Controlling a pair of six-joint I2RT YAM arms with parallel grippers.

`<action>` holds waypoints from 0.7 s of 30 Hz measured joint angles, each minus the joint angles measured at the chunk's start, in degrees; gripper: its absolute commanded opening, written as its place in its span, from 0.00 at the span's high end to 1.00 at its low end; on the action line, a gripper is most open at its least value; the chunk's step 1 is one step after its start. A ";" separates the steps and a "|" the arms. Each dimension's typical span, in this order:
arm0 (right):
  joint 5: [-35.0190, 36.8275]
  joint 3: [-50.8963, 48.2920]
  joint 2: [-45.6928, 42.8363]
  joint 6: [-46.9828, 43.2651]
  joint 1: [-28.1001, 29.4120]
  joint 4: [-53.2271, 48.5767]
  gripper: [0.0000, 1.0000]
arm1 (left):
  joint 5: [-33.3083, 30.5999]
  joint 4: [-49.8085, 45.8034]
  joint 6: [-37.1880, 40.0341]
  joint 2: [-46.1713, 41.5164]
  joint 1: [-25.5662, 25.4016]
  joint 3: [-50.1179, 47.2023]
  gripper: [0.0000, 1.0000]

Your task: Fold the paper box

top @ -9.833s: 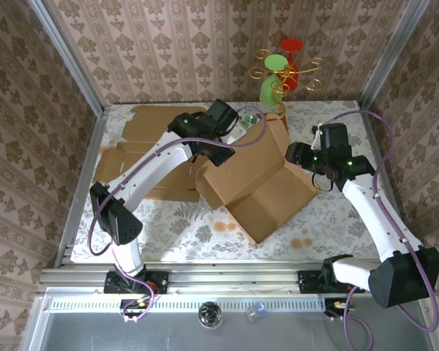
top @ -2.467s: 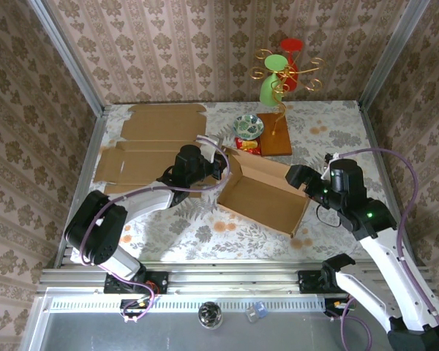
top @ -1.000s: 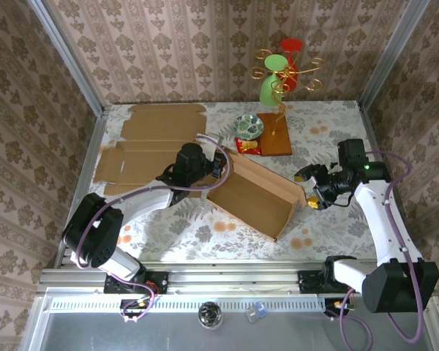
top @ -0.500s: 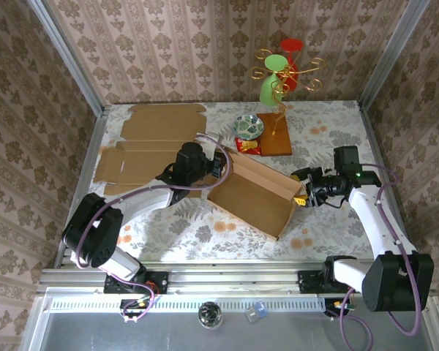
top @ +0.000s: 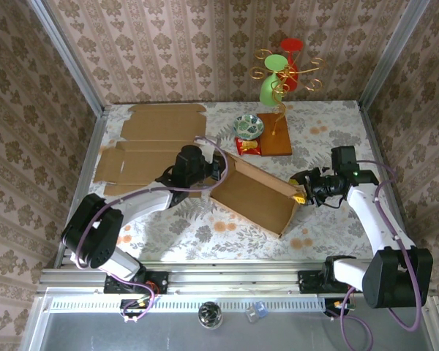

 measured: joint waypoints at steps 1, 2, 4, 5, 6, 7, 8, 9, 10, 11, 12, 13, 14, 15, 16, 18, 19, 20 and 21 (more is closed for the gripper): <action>0.61 -0.04 -0.07 -0.76 0.37 -0.28 0.53 | 0.26 -0.02 -0.57 -0.35 0.00 -0.81 0.87; 1.20 -0.04 -0.13 -1.70 0.83 -0.50 0.54 | 0.61 0.00 -1.16 -0.85 0.00 -1.73 0.86; 2.43 -0.04 -0.24 -3.23 1.73 -0.83 0.54 | 1.05 0.00 -2.23 -1.95 0.00 -3.45 0.83; 3.15 -0.04 -0.28 -3.91 2.23 -0.98 0.54 | 1.22 -0.02 -2.78 -2.51 0.00 -4.31 0.82; 3.82 -0.04 -0.39 -4.68 2.73 -1.11 0.54 | 1.44 -0.02 -3.34 -3.06 -0.02 -5.05 0.80; 4.37 -0.04 -0.44 -5.27 3.21 -1.29 0.54 | 1.60 0.02 -3.85 -3.50 -0.04 -5.75 0.77; 5.01 -0.04 -0.50 -5.95 3.78 -1.49 0.54 | 1.73 0.00 -4.39 -3.98 -0.04 -6.49 0.74; 5.57 -0.04 -0.50 -6.58 4.28 -1.73 0.55 | 1.90 -0.04 -4.94 -4.50 -0.04 -7.23 0.67; 5.99 -0.07 -0.50 -7.02 4.61 -1.88 0.55 | 2.03 -0.17 -5.60 -4.96 -0.04 -7.78 0.59; 6.62 -0.22 -0.52 -7.69 4.92 -1.90 0.55 | 2.08 -0.72 -6.21 -5.60 -0.07 -8.28 0.52; 7.04 -0.46 -0.55 -8.15 5.09 -1.92 0.55 | 2.08 -1.49 -6.73 -6.36 -0.15 -8.66 0.47; 7.45 -0.68 -0.55 -8.52 5.20 -1.99 0.55 | 2.10 -2.14 -7.23 -7.13 -0.24 -8.92 0.44; 7.98 -0.81 -0.55 -9.01 5.25 -2.12 0.55 | 2.12 -2.86 -7.61 -8.07 -0.33 -9.11 0.40; 8.35 -0.83 -0.55 -9.42 5.25 -2.27 0.55 | 2.12 -3.93 -7.98 -9.05 -0.37 -9.16 0.37; 8.76 -0.81 -0.55 -9.79 5.25 -2.27 0.55 | 2.16 -5.22 -8.35 -10.10 -0.37 -9.16 0.36; 9.64 -0.81 -0.55 -10.64 5.53 -2.32 0.55 | 2.47 -8.13 -8.74 -12.26 -0.28 -9.18 0.34; 9.86 -0.81 -0.55 -11.02 5.70 -2.29 0.55 | 2.60 -9.68 -8.94 -13.29 -0.17 -9.25 0.34; 10.08 -0.81 -0.55 -11.30 5.86 -2.29 0.55 | 2.91 -11.06 -9.31 -14.21 0.07 -9.38 0.34; 10.38 -0.81 -0.52 -11.52 5.99 -2.32 0.55 | 3.23 -12.57 -9.94 -15.28 0.28 -9.66 0.33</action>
